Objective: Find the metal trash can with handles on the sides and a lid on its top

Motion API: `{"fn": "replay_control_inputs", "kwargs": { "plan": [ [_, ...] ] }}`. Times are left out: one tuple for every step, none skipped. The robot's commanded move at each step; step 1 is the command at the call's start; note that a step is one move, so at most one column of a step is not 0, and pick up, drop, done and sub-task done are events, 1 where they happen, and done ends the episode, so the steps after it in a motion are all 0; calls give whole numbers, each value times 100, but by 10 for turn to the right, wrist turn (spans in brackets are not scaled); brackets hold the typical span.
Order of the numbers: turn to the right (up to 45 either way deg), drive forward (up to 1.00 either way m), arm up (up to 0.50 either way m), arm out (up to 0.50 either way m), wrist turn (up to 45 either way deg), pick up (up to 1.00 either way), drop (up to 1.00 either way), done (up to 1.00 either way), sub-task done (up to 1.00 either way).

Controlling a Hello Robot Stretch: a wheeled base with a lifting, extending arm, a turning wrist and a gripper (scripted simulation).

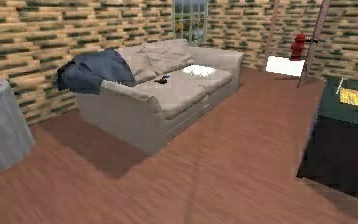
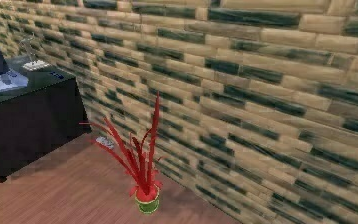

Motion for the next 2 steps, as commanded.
{"fn": "replay_control_inputs", "kwargs": {
  "plan": [
    [0,50,0,0,0,0,0,0,0],
    [180,0,0,0,0,0,0,0,0]
  ]
}}
